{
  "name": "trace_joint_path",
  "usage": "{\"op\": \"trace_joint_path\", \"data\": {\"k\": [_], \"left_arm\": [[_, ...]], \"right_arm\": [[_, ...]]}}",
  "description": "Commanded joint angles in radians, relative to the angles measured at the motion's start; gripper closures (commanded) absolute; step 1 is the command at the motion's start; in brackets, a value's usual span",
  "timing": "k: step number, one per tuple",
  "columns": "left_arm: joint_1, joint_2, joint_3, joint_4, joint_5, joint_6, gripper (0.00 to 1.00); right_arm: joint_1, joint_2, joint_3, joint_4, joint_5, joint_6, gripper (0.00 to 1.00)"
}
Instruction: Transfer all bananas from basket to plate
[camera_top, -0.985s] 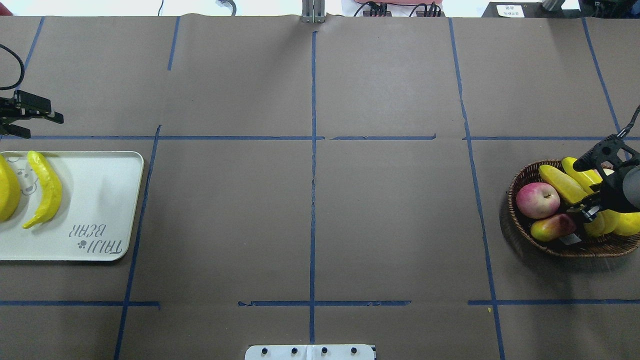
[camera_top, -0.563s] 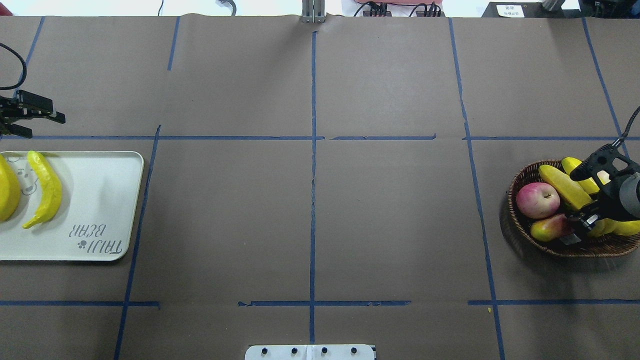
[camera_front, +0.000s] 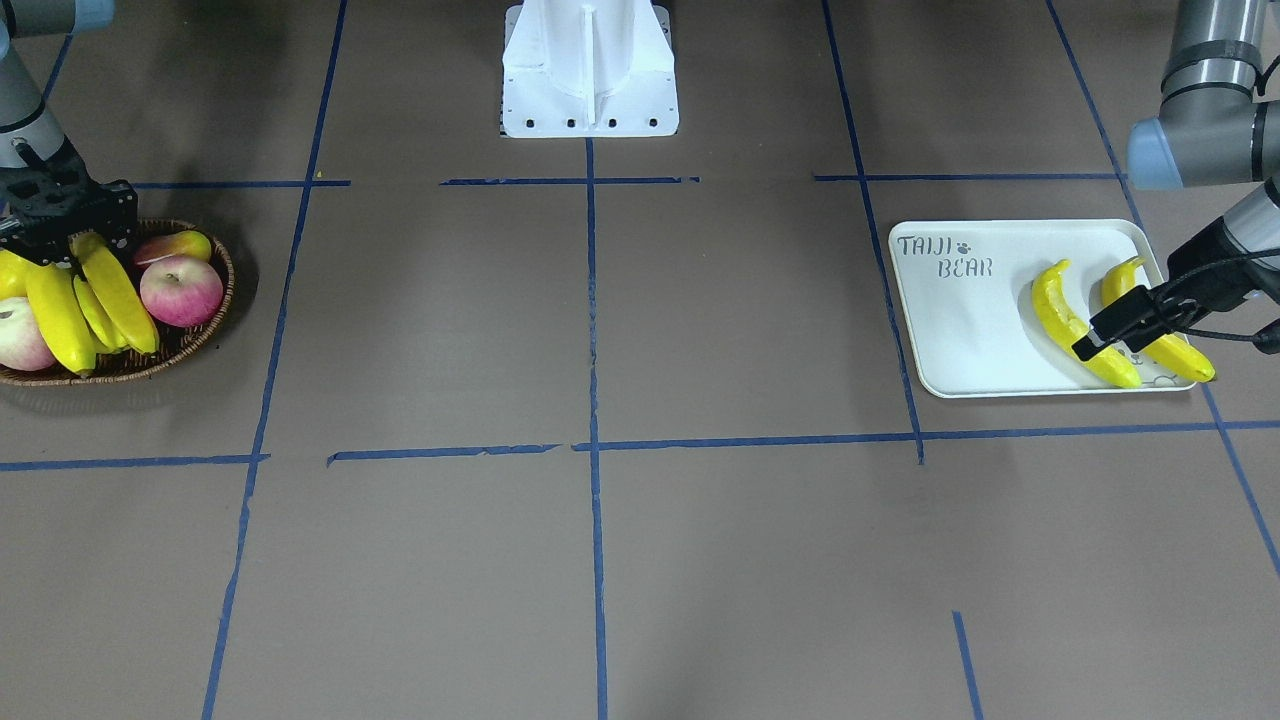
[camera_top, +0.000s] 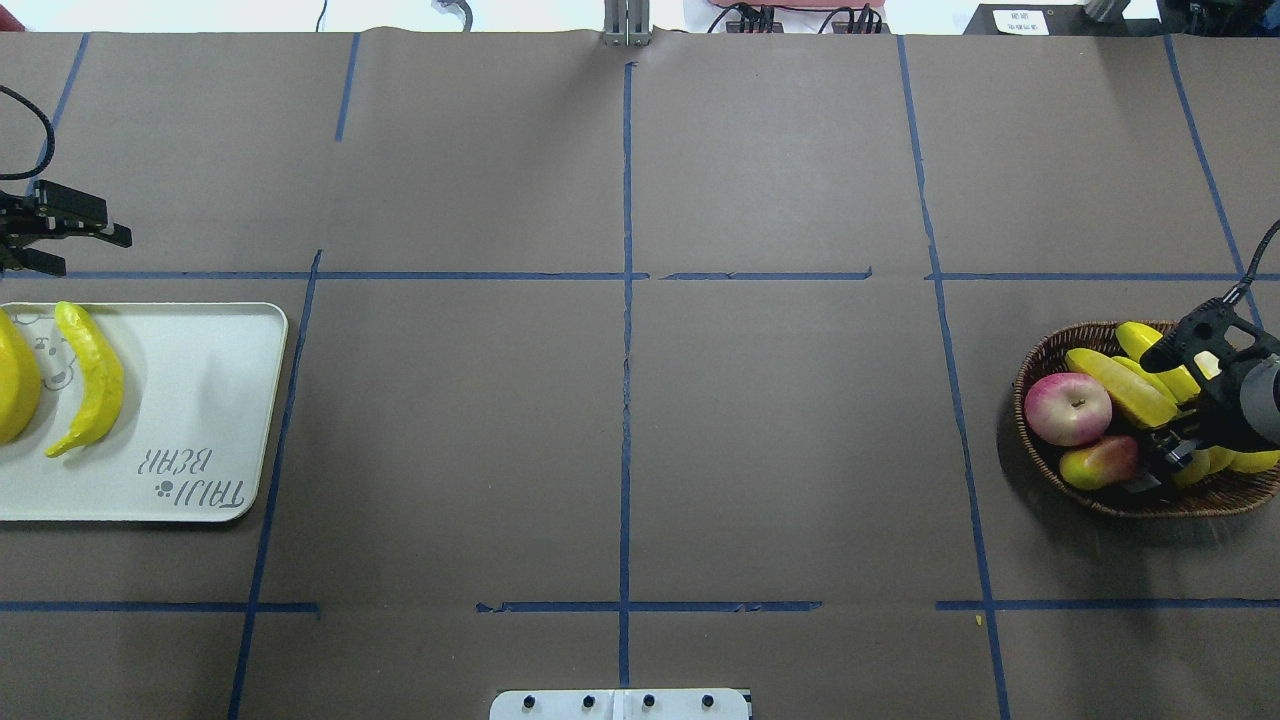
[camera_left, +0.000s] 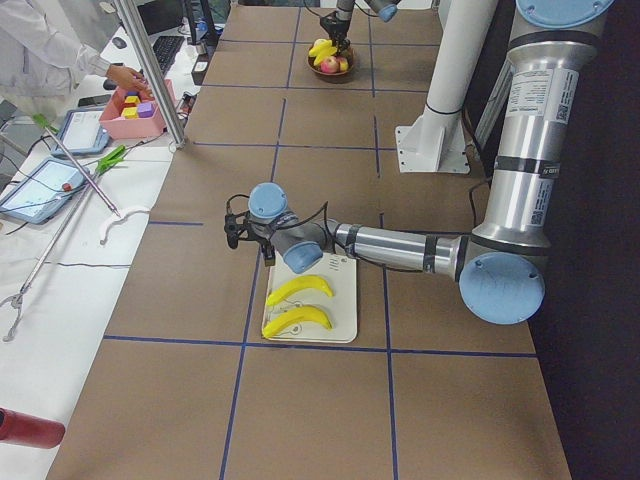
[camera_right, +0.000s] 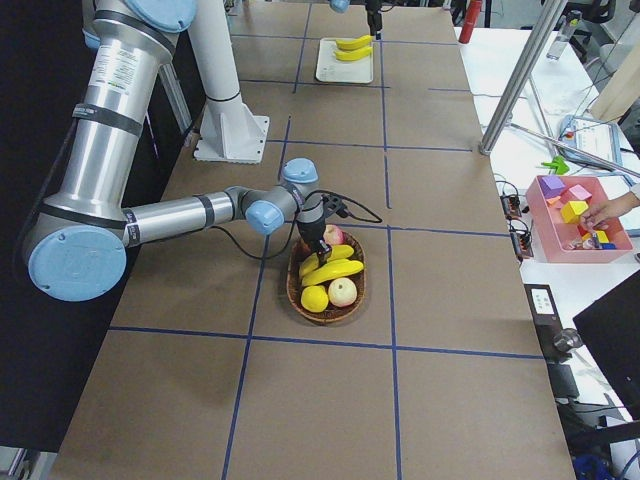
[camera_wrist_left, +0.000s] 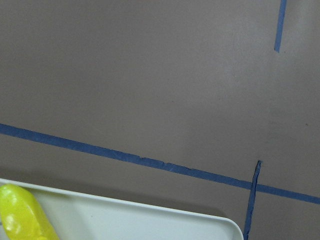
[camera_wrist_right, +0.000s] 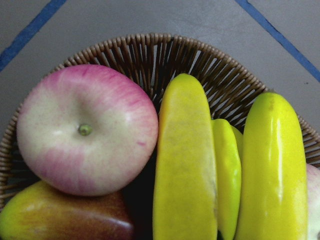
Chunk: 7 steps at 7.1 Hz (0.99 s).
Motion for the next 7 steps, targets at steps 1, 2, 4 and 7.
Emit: {"op": "trace_joint_path", "data": {"k": [1, 2, 4, 7], "left_arm": [[0.0, 0.0, 0.001, -0.002, 0.0, 0.0, 0.0], [0.0, 0.0, -0.002, -0.002, 0.0, -0.002, 0.0], [0.0, -0.012, -0.001, -0.005, -0.002, 0.002, 0.0], [0.011, -0.065, -0.001, -0.014, -0.003, 0.0, 0.0]], "right_arm": [[0.093, 0.012, 0.105, -0.156, 0.069, -0.081, 0.99], [0.147, 0.066, 0.19, -0.335, 0.077, -0.173, 0.99], [0.158, 0.204, 0.189, -0.427, 0.091, -0.168, 0.98], [0.146, 0.467, 0.039, -0.416, 0.149, 0.092, 1.0]]}}
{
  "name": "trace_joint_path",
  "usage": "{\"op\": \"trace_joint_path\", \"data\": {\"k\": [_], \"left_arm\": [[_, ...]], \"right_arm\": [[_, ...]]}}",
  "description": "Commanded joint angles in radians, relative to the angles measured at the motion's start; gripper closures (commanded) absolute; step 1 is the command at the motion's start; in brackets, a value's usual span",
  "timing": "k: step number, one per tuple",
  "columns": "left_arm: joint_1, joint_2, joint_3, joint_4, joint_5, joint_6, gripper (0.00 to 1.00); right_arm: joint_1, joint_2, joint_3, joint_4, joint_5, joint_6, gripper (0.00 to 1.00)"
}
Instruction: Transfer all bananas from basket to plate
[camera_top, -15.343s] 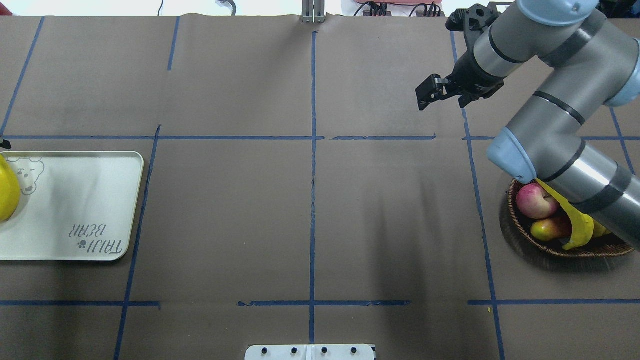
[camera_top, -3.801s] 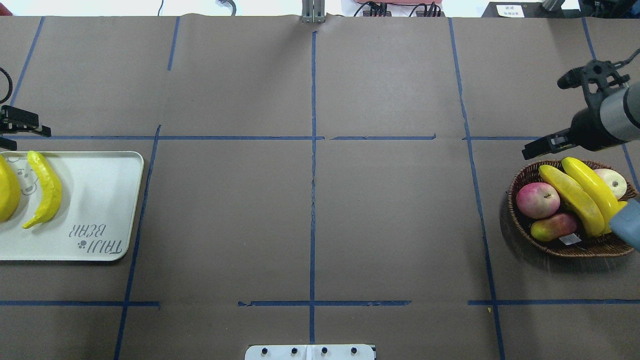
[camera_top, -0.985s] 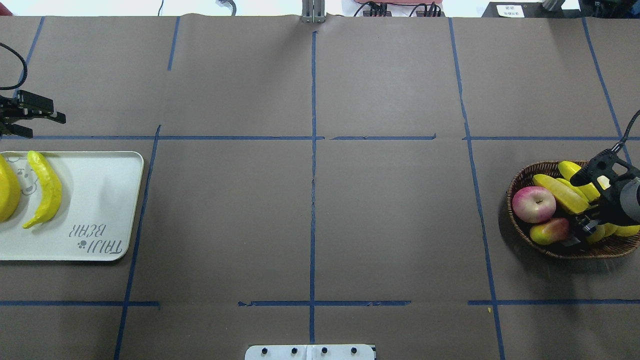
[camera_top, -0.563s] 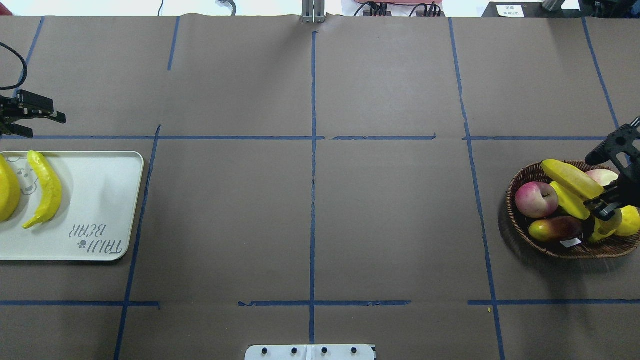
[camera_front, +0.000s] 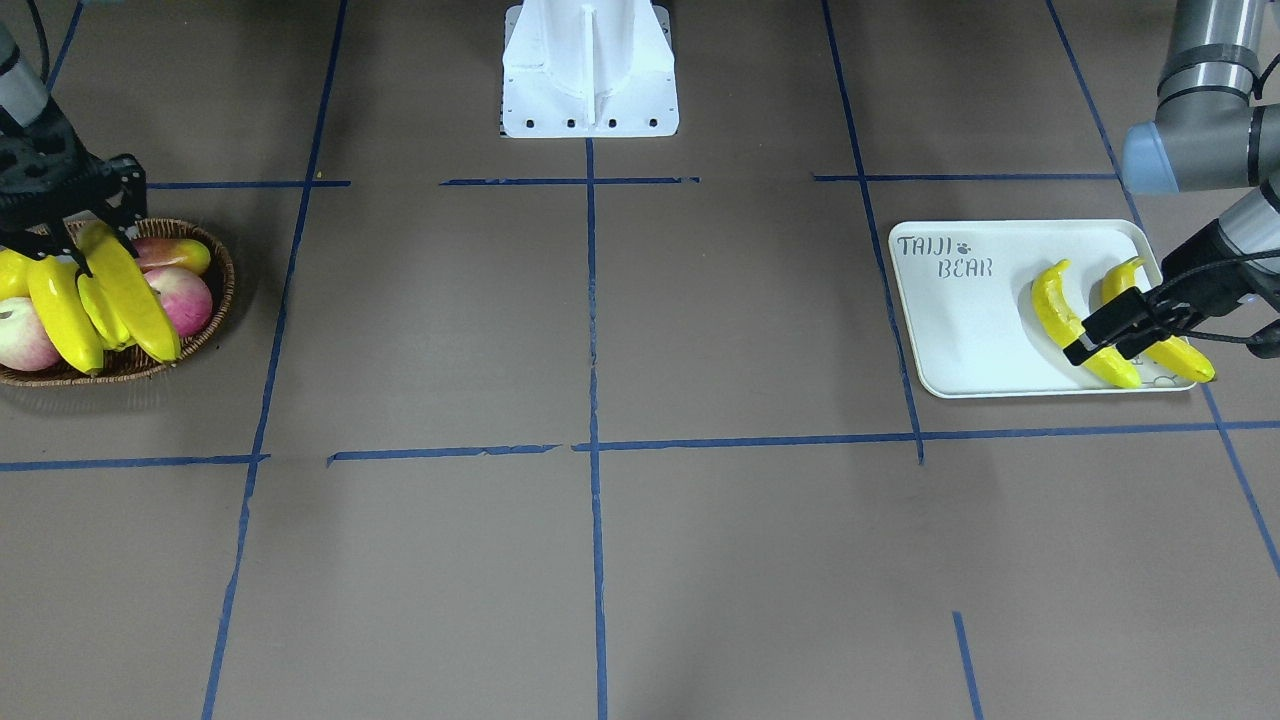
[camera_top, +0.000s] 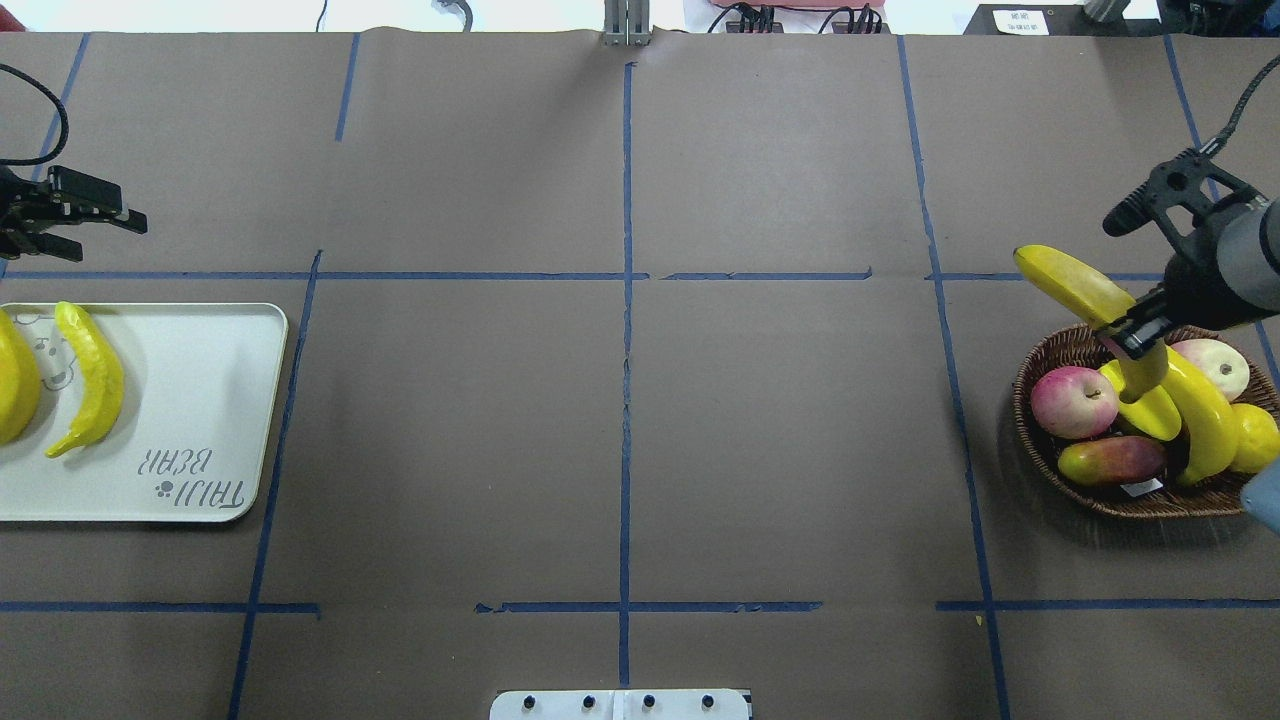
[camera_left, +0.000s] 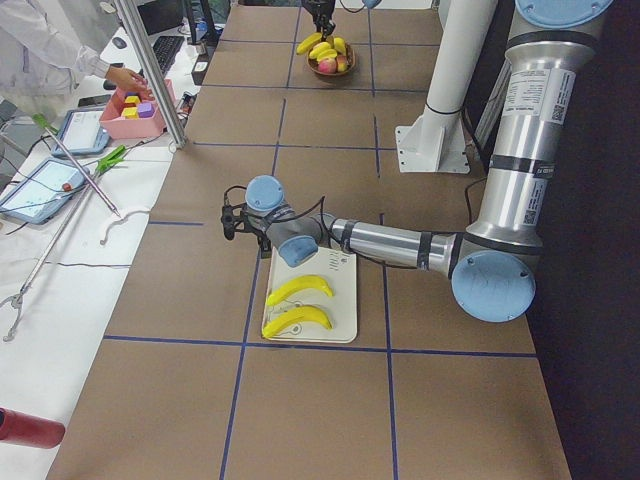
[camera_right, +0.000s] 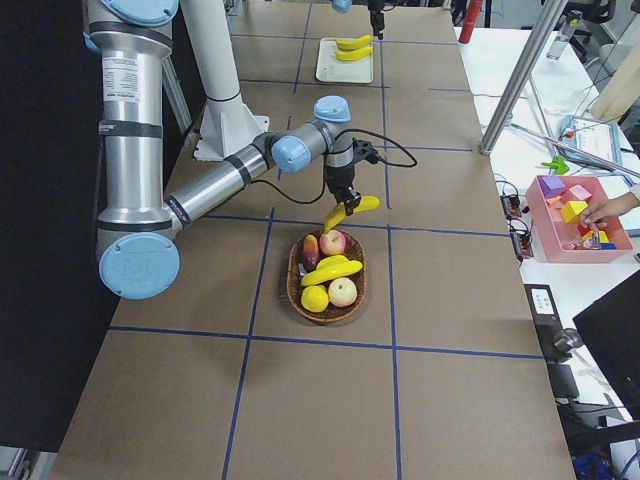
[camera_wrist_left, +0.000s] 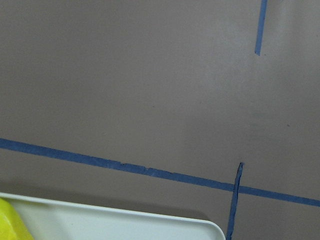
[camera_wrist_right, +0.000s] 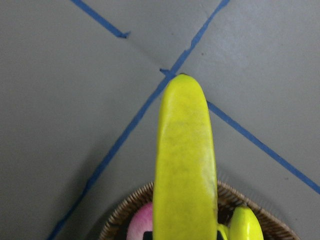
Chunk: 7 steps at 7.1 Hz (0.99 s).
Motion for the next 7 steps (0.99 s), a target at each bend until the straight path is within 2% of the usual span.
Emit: {"op": "trace_joint_path", "data": {"k": [1, 2, 3, 5, 6, 7], "left_arm": [[0.011, -0.04, -0.003, -0.005, -0.002, 0.0, 0.0], [0.041, -0.063, -0.012, -0.005, -0.003, -0.002, 0.0], [0.073, -0.098, -0.015, -0.002, -0.003, -0.005, 0.0], [0.135, -0.21, -0.011, -0.005, -0.002, -0.202, 0.0], [0.155, -0.25, -0.015, -0.005, -0.002, -0.28, 0.0], [0.162, -0.291, -0.017, -0.005, -0.002, -0.314, 0.0]], "right_arm": [[-0.034, 0.223, -0.126, 0.005, 0.022, 0.253, 1.0], [-0.09, 0.262, -0.135, 0.016, 0.018, 0.391, 1.0], [-0.124, 0.282, -0.142, 0.106, 0.016, 0.498, 0.98], [-0.21, 0.303, -0.19, 0.349, -0.019, 0.734, 0.98], [-0.256, 0.319, -0.248, 0.493, -0.071, 0.839, 0.98], [-0.311, 0.343, -0.328, 0.654, -0.173, 0.911, 0.98]]}}
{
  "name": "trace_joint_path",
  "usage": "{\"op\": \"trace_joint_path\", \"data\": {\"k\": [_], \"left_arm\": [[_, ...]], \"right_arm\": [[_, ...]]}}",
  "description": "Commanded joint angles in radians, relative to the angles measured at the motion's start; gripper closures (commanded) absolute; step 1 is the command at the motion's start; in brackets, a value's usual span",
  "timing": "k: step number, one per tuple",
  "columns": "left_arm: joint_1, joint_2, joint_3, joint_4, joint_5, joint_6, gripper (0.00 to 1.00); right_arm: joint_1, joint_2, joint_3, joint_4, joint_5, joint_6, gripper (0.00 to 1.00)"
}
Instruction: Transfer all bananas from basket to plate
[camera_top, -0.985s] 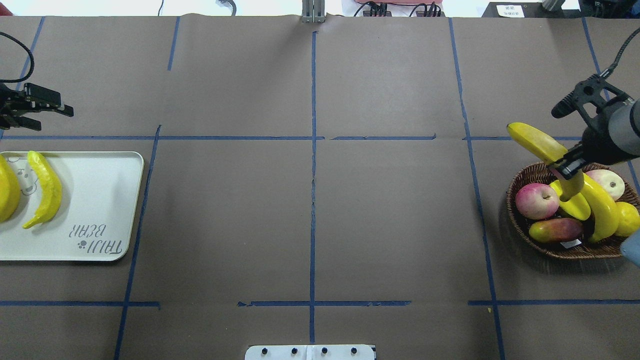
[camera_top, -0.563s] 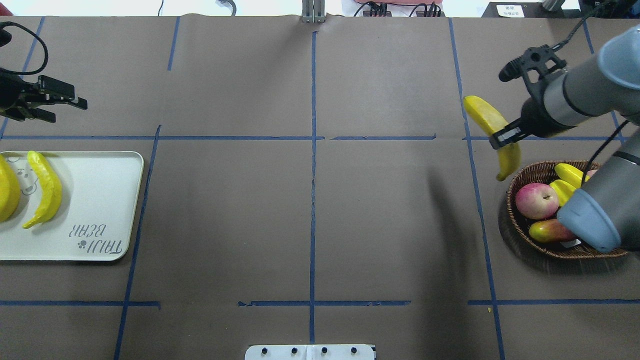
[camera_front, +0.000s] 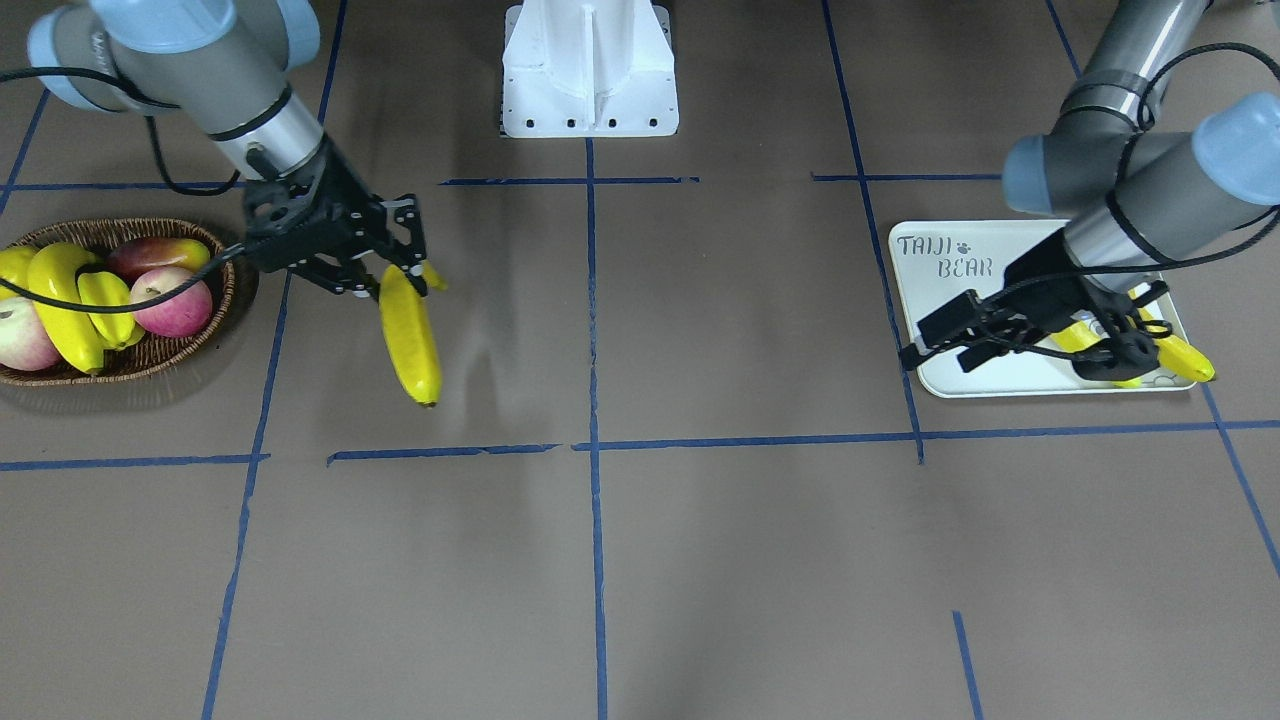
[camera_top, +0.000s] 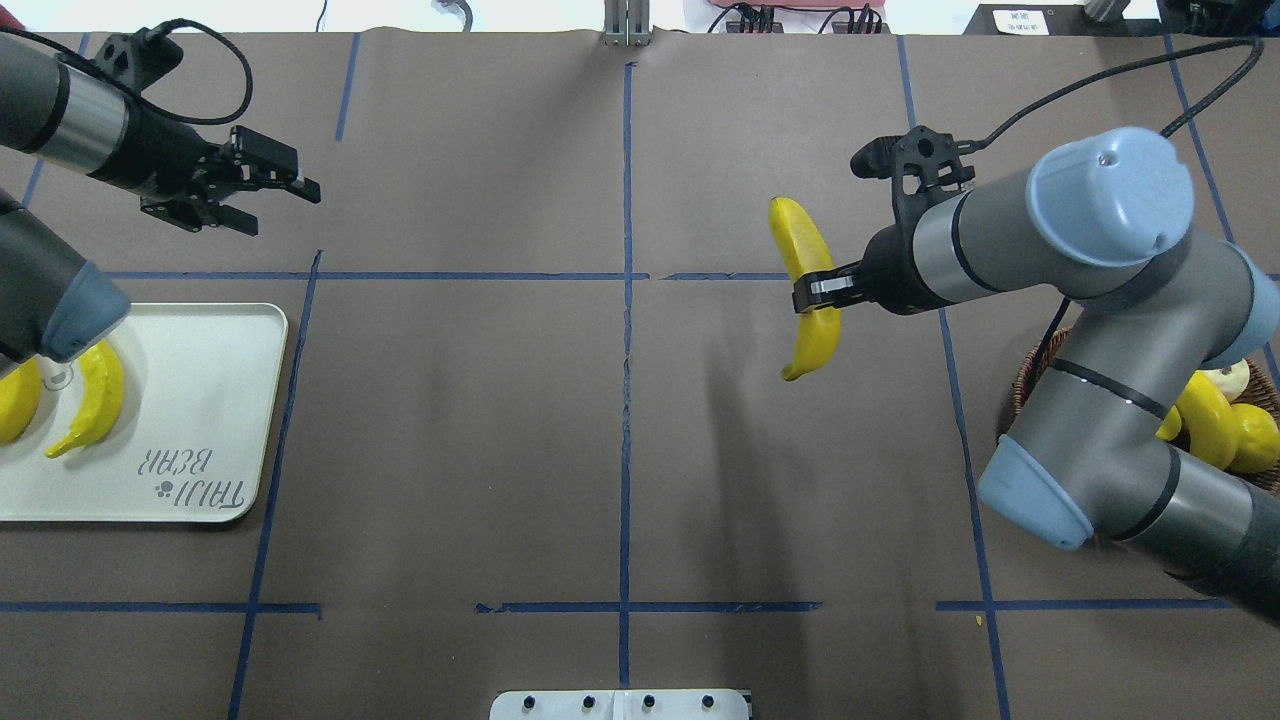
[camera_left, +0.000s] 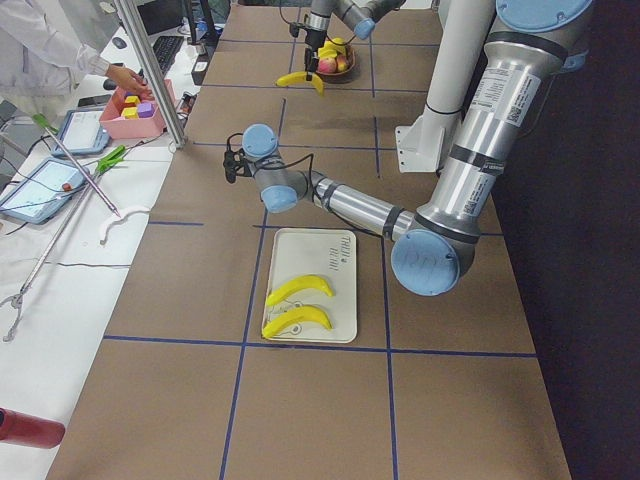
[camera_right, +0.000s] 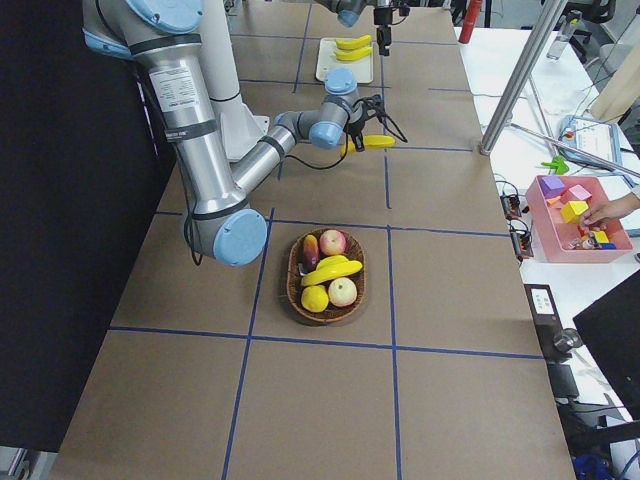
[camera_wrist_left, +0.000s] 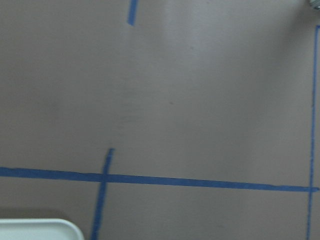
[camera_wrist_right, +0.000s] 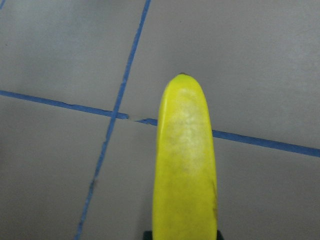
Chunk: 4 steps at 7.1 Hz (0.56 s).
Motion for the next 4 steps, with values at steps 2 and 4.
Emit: {"op": "trace_joint_path", "data": {"k": [2, 4], "left_arm": [[0.058, -0.136, -0.004, 0.0, 0.012, -0.096, 0.0], [0.109, -0.197, -0.002, 0.001, 0.09, -0.199, 0.0]], "right_arm": [[-0.151, 0.163, -0.269, 0.395, -0.236, 0.248, 0.98], [-0.188, 0.271, -0.346, 0.397, -0.315, 0.274, 0.98]]}}
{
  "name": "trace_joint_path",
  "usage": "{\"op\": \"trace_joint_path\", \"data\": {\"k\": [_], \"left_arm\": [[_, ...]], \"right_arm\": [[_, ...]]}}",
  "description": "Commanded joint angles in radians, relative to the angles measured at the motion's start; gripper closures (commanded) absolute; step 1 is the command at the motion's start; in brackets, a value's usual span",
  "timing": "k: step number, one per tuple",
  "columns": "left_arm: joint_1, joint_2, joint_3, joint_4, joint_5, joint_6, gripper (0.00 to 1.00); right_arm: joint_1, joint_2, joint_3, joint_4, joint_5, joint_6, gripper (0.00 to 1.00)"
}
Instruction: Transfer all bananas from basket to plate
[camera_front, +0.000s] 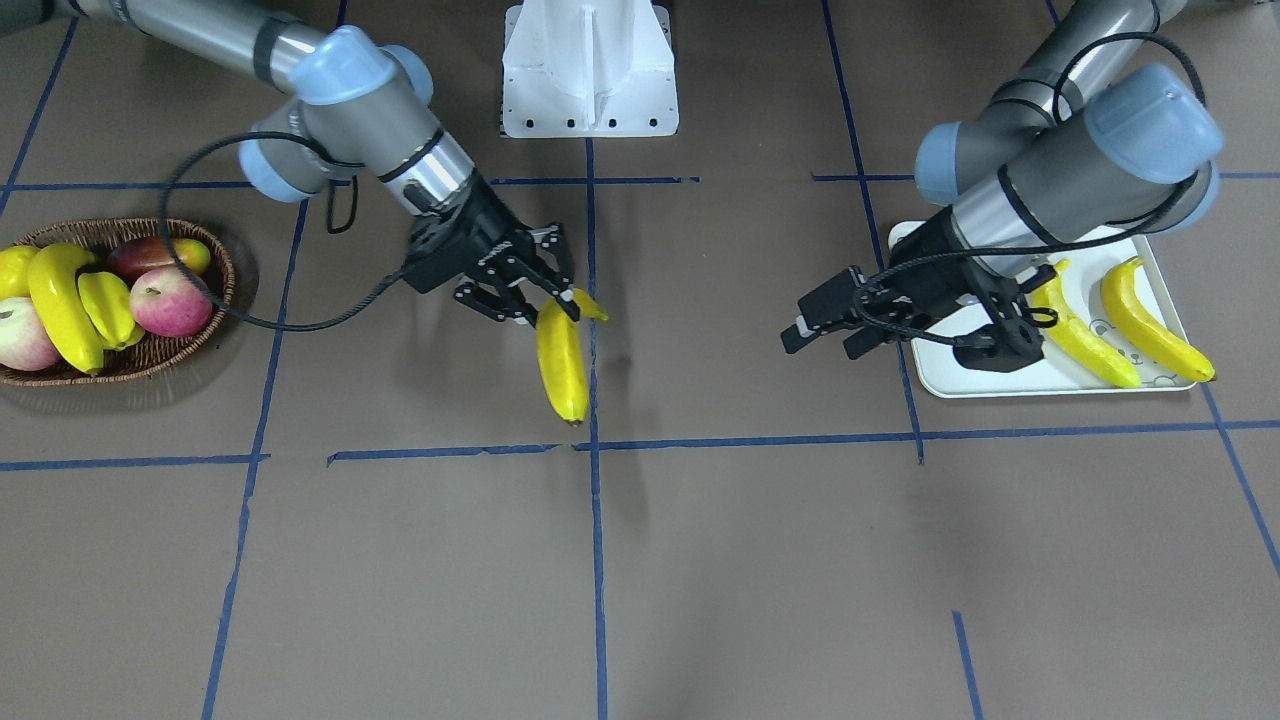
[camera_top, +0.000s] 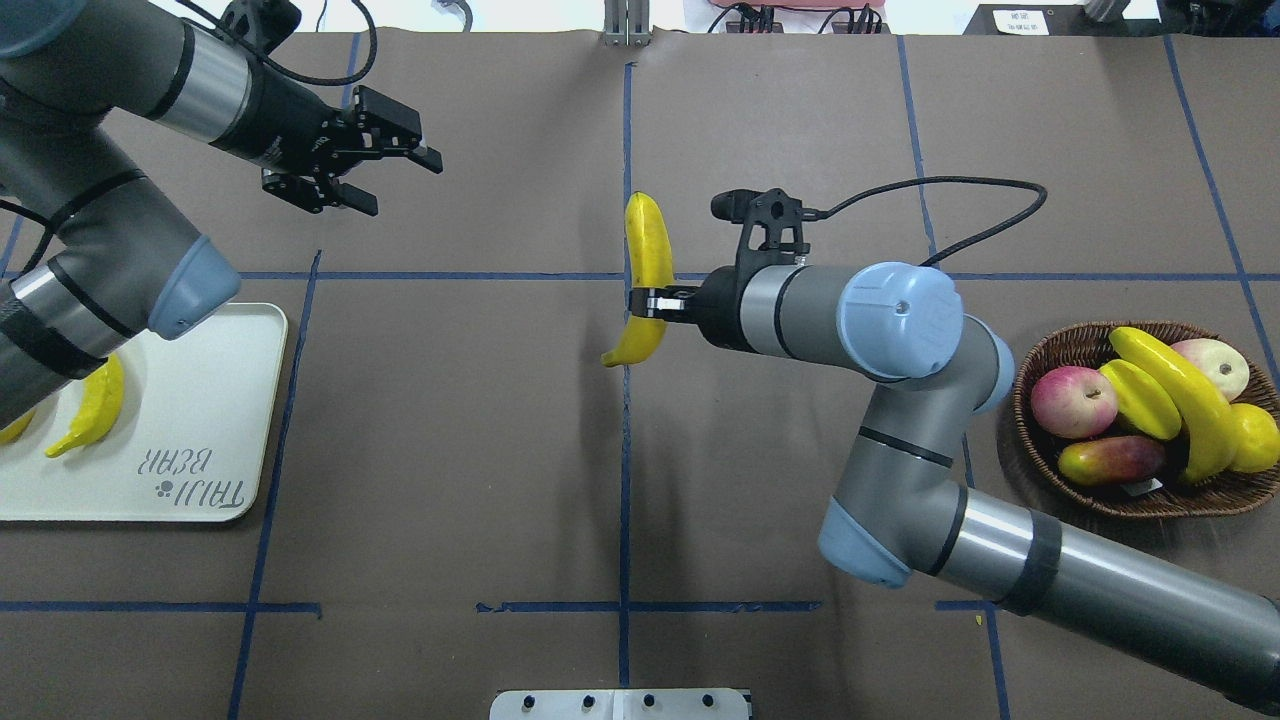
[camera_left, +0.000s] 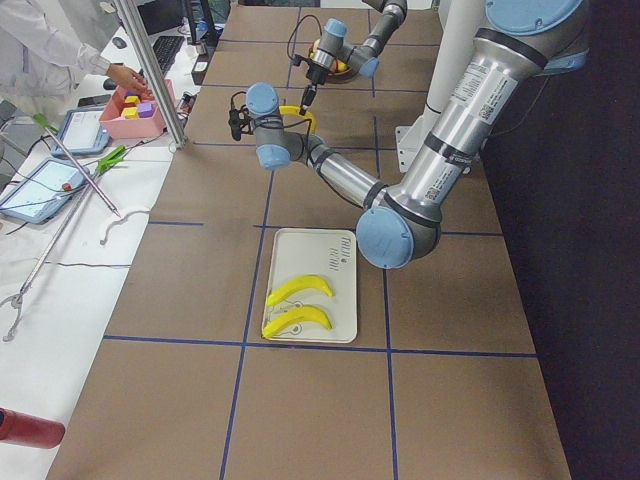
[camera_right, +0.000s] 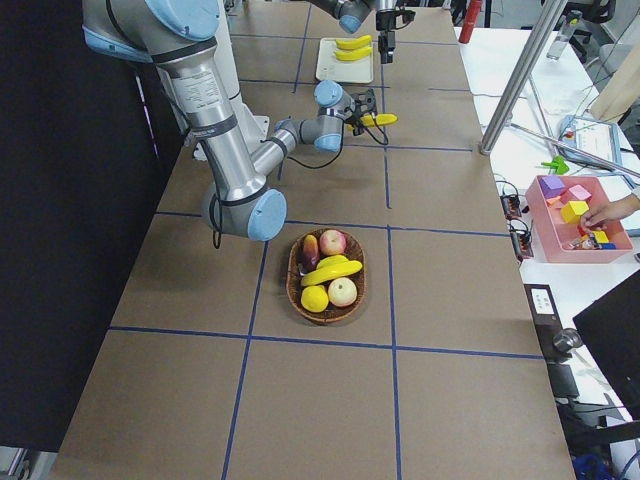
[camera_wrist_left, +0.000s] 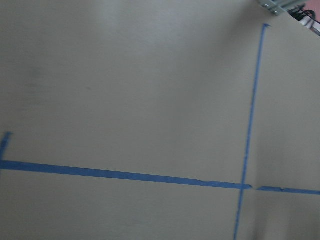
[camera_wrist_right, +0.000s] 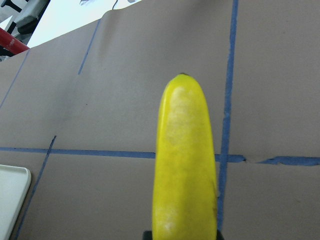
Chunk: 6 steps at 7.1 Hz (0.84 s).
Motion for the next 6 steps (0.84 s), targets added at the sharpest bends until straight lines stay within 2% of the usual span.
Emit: {"op": "trace_joint_path", "data": {"k": [1, 3, 6], "left_arm": [[0.084, -0.065, 0.003, 0.003, 0.117, -0.071, 0.0], [0.165, -0.095, 0.014, 0.004, 0.255, -0.085, 0.0], [0.187, -0.1, 0.015, 0.006, 0.257, -0.093, 0.0]], "right_arm": [[-0.041, 0.087, -0.071, 0.018, -0.076, 0.035, 0.98], [-0.052, 0.117, -0.073, 0.016, -0.097, 0.038, 0.98], [-0.055, 0.14, -0.071, 0.019, -0.097, 0.038, 0.98]]}}
